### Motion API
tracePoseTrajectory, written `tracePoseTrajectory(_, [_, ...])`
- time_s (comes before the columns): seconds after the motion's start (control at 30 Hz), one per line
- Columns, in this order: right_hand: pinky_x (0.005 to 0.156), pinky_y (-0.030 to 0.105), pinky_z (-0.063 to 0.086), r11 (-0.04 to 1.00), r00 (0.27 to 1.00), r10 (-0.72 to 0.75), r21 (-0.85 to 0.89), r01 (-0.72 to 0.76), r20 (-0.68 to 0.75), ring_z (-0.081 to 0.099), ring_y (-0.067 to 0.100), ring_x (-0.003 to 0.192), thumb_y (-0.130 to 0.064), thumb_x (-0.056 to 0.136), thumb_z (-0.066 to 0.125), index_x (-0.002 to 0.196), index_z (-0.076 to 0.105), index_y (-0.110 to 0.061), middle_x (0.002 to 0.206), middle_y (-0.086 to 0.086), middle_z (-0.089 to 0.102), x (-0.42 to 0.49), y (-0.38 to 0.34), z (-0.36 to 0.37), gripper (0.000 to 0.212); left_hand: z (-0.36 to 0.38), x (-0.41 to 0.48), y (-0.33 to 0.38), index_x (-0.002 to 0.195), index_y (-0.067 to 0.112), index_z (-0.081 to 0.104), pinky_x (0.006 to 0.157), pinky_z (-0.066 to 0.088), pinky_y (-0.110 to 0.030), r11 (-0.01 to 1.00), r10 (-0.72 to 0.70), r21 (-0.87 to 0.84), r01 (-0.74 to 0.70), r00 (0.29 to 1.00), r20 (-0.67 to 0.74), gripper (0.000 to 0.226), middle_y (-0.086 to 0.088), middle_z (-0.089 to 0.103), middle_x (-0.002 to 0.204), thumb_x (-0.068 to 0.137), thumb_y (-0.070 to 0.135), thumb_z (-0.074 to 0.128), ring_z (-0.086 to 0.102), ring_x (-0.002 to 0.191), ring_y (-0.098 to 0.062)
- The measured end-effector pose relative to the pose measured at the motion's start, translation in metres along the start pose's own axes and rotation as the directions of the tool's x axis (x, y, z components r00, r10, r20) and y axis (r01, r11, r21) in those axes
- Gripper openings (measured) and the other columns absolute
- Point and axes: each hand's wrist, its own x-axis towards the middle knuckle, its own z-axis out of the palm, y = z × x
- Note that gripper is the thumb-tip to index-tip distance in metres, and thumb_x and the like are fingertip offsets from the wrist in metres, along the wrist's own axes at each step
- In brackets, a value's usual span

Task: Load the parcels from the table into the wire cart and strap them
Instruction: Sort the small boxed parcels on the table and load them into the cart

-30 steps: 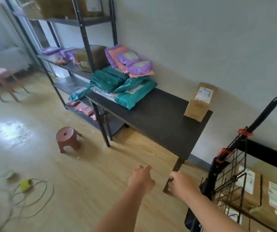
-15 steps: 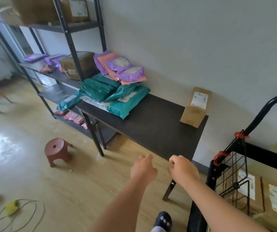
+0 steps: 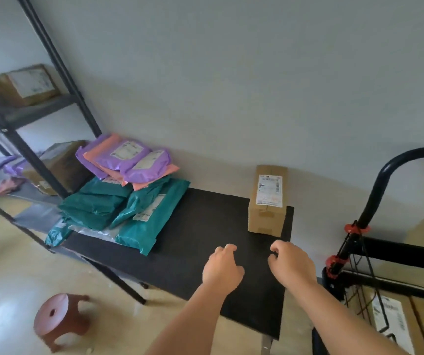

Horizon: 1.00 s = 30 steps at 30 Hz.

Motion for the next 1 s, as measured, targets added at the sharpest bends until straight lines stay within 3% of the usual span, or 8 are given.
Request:
tracePoseTrajectory(0.17, [0.063, 0.022, 0.045, 0.983, 0.984, 0.134, 0.140, -0.117, -0.118, 0.056, 0.007, 0.080, -0.025, 0.094, 0.059, 0.114, 0.055, -0.023, 0.100, -0.007, 0.057, 0.044, 0.019, -0.019, 0.020, 0.001, 0.046, 0.035, 0.151, 0.029, 0.022, 0.094, 0.053, -0.033, 0.999, -0.004, -0.042, -0.001, 0.993, -0.118, 0.068, 0.001, 0.043, 0.145, 0.094, 0.029, 0.060, 0.054, 0.121, -0.017])
tracePoseTrajectory(0.27, [0.056, 0.019, 0.035, 0.956, 0.975, 0.190, 0.246, -0.158, -0.114, 0.054, 0.009, 0.083, -0.026, 0.095, 0.058, 0.126, 0.049, -0.022, 0.118, -0.003, 0.054, 0.070, 0.024, -0.024, 0.033, 0.001, 0.071, 0.057, 0.152, 0.027, 0.022, 0.098, 0.051, -0.035, 0.987, -0.065, -0.157, 0.041, 0.987, -0.148, 0.067, 0.000, 0.037, 0.152, 0.096, 0.034, 0.057, 0.049, 0.129, -0.019])
tracePoseTrajectory(0.4, [0.074, 0.022, 0.040, 0.926, 0.985, 0.168, 0.347, -0.147, -0.031, 0.058, 0.017, 0.110, -0.032, 0.097, 0.056, 0.141, 0.040, -0.022, 0.136, 0.001, 0.051, 0.102, 0.020, -0.024, 0.047, -0.003, 0.103, 0.076, 0.153, 0.024, 0.022, 0.099, 0.051, -0.040, 0.944, -0.129, -0.320, 0.083, 0.984, -0.123, 0.065, 0.000, 0.033, 0.155, 0.097, 0.036, 0.053, 0.048, 0.130, -0.021])
tracePoseTrajectory(0.53, [0.075, 0.019, 0.042, 0.864, 0.988, 0.147, 0.481, -0.150, 0.044, 0.055, 0.018, 0.121, -0.029, 0.096, 0.060, 0.143, 0.039, -0.023, 0.141, -0.001, 0.051, 0.123, 0.015, -0.015, 0.052, -0.006, 0.129, 0.085, 0.155, 0.022, 0.018, 0.101, 0.049, -0.039, 0.937, -0.113, -0.343, 0.070, 0.988, -0.106, 0.069, 0.000, 0.032, 0.156, 0.097, 0.038, 0.053, 0.046, 0.132, -0.021])
tracePoseTrajectory(0.63, [0.096, 0.032, 0.049, 0.810, 0.986, 0.140, 0.562, -0.167, 0.091, 0.052, 0.018, 0.127, -0.027, 0.094, 0.064, 0.146, 0.037, -0.023, 0.142, -0.002, 0.051, 0.134, 0.012, -0.008, 0.059, -0.005, 0.143, 0.089, 0.155, 0.021, 0.015, 0.105, 0.045, -0.040, 0.925, -0.110, -0.373, 0.078, 0.992, -0.067, 0.070, -0.001, 0.031, 0.157, 0.098, 0.038, 0.051, 0.042, 0.137, -0.022])
tracePoseTrajectory(0.73, [0.102, 0.036, 0.049, 0.760, 0.979, 0.160, 0.617, -0.205, 0.127, 0.052, 0.017, 0.125, -0.031, 0.092, 0.065, 0.147, 0.035, -0.025, 0.140, -0.003, 0.052, 0.139, 0.010, -0.002, 0.062, 0.000, 0.149, 0.091, 0.153, 0.022, 0.022, 0.097, 0.051, -0.038, 0.903, -0.110, -0.420, 0.087, 0.993, -0.030, 0.061, -0.001, 0.047, 0.145, 0.099, 0.033, 0.049, 0.053, 0.123, -0.020])
tracePoseTrajectory(0.87, [0.090, 0.030, 0.050, 0.727, 0.972, 0.193, 0.646, -0.233, 0.134, 0.050, 0.009, 0.107, -0.039, 0.090, 0.066, 0.143, 0.037, -0.027, 0.133, -0.005, 0.054, 0.143, 0.012, 0.002, 0.061, 0.005, 0.153, 0.089, 0.144, 0.020, 0.038, 0.082, 0.052, -0.028, 0.878, -0.142, -0.469, 0.099, 0.988, -0.057, 0.048, 0.001, 0.058, 0.129, 0.099, 0.034, 0.049, 0.060, 0.108, -0.016])
tracePoseTrajectory(1.0, [0.096, 0.035, 0.046, 0.719, 0.954, 0.254, 0.628, -0.297, 0.161, 0.054, 0.021, 0.123, -0.048, 0.092, 0.061, 0.147, 0.034, -0.023, 0.141, 0.001, 0.051, 0.143, 0.016, 0.006, 0.065, 0.008, 0.154, 0.082, 0.144, 0.019, 0.040, 0.077, 0.052, -0.027, 0.871, -0.172, -0.475, 0.124, 0.983, -0.060, 0.053, 0.000, 0.055, 0.132, 0.097, 0.041, 0.051, 0.060, 0.106, -0.016])
